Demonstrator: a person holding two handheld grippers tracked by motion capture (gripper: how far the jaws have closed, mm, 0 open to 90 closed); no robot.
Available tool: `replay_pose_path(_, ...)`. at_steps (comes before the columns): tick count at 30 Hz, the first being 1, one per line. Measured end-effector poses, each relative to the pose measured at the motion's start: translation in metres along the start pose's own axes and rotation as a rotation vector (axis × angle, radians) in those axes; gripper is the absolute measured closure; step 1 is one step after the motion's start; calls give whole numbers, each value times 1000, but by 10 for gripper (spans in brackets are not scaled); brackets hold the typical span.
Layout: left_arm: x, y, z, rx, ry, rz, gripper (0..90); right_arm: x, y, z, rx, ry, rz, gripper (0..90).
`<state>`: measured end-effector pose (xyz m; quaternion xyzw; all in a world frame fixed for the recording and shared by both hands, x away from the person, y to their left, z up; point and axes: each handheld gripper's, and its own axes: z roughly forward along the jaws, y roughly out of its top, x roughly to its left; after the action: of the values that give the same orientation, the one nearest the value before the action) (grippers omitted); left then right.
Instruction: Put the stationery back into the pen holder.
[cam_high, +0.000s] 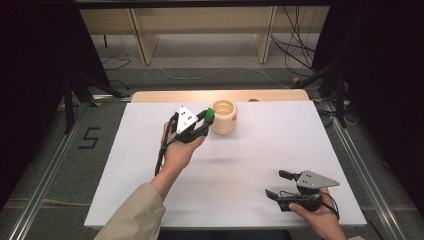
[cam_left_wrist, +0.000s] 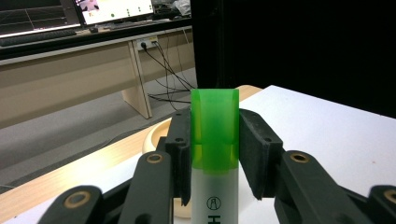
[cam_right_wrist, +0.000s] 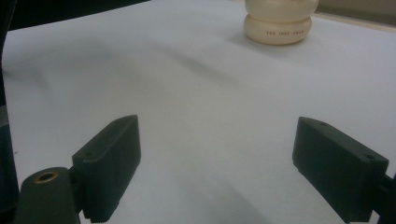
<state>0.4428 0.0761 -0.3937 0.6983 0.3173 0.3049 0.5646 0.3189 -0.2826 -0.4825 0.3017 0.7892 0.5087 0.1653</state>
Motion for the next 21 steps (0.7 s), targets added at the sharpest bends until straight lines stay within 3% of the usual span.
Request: replay_pose_path(21,-1,12,16,-16,-3,1,669,0,0,0,0,0,3,163)
